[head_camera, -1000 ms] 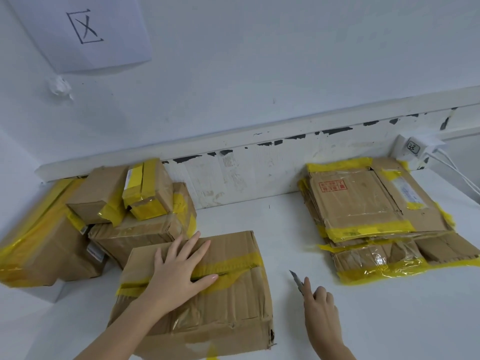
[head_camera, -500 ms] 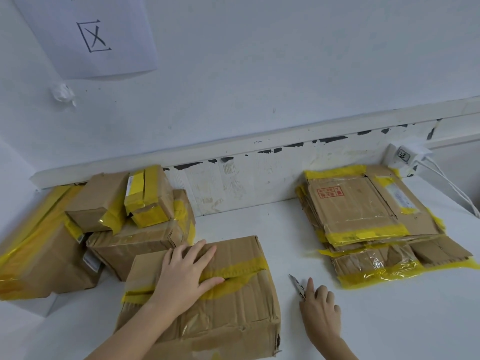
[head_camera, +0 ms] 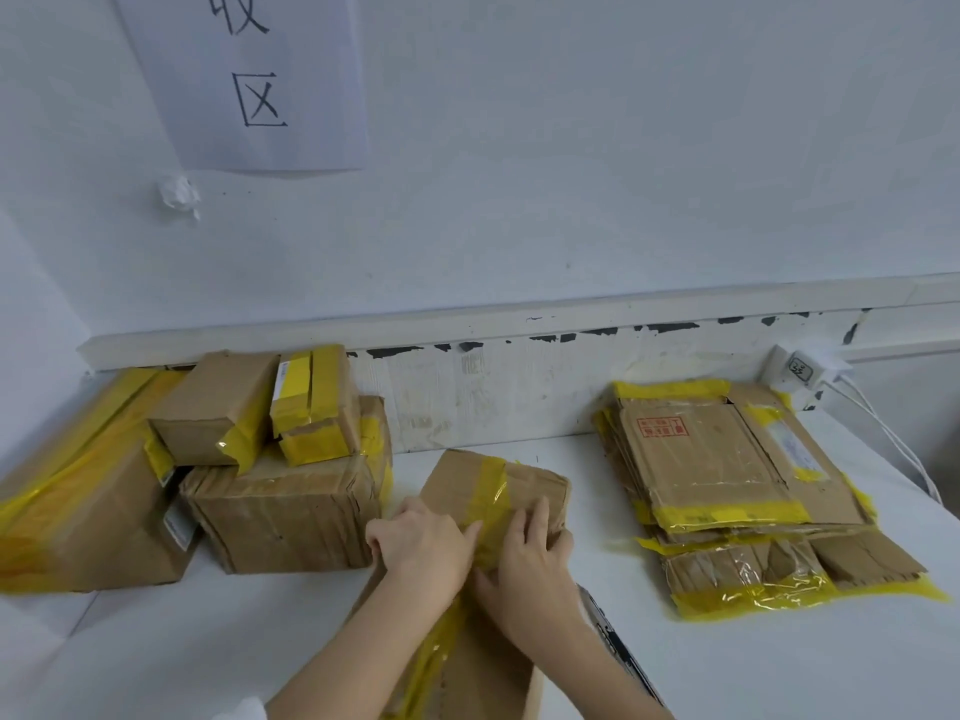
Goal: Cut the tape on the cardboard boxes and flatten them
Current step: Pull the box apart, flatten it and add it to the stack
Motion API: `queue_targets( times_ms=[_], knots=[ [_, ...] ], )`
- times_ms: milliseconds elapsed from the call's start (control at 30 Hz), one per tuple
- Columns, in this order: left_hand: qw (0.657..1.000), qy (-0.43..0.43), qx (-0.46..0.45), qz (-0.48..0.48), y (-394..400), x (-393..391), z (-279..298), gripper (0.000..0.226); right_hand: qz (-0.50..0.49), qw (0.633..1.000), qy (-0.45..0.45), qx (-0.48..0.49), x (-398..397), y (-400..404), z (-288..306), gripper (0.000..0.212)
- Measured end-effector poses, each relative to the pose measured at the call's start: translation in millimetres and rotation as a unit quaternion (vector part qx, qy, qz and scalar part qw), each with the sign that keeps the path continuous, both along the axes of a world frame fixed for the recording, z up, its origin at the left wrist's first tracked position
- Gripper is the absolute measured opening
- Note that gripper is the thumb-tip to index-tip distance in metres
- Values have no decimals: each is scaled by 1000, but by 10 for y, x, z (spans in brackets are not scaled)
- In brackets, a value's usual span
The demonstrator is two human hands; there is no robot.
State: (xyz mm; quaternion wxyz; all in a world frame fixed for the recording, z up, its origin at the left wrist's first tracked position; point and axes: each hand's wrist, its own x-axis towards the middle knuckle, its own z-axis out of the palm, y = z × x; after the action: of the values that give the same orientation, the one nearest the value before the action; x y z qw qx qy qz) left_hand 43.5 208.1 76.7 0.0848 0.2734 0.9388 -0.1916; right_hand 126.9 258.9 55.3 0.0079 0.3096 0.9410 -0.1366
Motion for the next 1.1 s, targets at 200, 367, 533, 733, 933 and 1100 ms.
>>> queue_targets(
  times_ms=[200,367,533,733,933,1100],
  knots=[
    [1000,5,-11,-3,-165,27,0,57,-23,994,-99,-39,-285,109,-116,88],
    [998,-10,-68,6,-30,41,90,51,-33,982,-186,10,-379,52,-15,85],
    [993,-44,-109,30,41,44,187,30,-48,984,-173,8,-407,-39,21,77],
    [997,-55,-45,-1,32,-51,119,44,-50,991,-106,-69,-361,13,33,80],
    [995,-79,39,-34,-49,-166,99,49,6,983,-28,-184,-222,149,143,80],
    [996,-61,-69,-11,6,2,38,65,28,918,170,-358,-12,366,274,77]
  ],
)
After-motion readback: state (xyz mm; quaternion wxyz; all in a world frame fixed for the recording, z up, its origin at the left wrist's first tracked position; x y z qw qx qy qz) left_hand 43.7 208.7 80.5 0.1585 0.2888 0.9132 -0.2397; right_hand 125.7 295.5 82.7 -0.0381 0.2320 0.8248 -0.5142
